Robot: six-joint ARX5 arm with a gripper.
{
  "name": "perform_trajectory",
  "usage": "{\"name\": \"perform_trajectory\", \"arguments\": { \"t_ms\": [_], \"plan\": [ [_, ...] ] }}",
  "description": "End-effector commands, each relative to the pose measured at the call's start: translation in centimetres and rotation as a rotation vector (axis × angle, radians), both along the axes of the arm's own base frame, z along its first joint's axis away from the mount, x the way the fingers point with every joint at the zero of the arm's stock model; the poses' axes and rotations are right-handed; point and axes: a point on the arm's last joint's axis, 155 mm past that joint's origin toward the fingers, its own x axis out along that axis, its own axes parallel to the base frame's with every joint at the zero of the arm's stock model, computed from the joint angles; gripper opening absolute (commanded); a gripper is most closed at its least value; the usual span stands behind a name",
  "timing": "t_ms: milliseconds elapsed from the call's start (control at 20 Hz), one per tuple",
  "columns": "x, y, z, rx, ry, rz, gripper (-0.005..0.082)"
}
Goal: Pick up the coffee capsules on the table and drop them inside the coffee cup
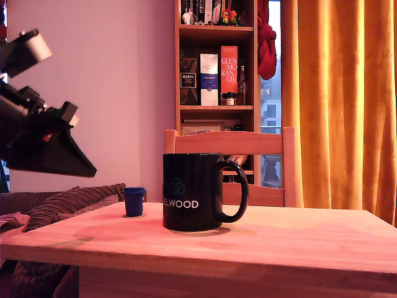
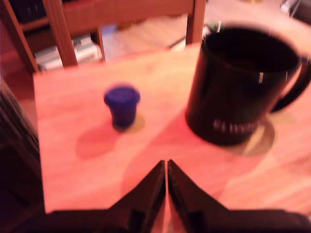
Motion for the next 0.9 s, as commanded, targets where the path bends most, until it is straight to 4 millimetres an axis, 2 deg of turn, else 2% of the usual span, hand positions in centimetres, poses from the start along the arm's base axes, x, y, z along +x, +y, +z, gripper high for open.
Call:
{"name": "perform_trajectory", "arguments": {
  "t_ms": [0, 500, 550, 650, 700, 750, 850],
  "plan": [
    [-0.1, 0.0, 0.2, -0.011, -0.004, 0.002, -0.0020],
    [-0.2, 0.1, -0.1, -0.006, 0.006, 0.002, 0.0002],
    [-0.1, 0.1, -0.1, -0.006, 0.005, 0.003, 0.0085],
    [0.4, 0.3, 0.1, -0.007, -0.012, 0.021, 0.0393],
    [0.7, 0.5, 0.0, -0.004, -0.017, 0.027, 0.0510],
    [1.0, 0.4, 0.0, -0.004, -0.029, 0.027, 0.0548],
    [1.4, 0.2, -0.2, 0.011, -0.056, 0.014, 0.0548]
  ]
}}
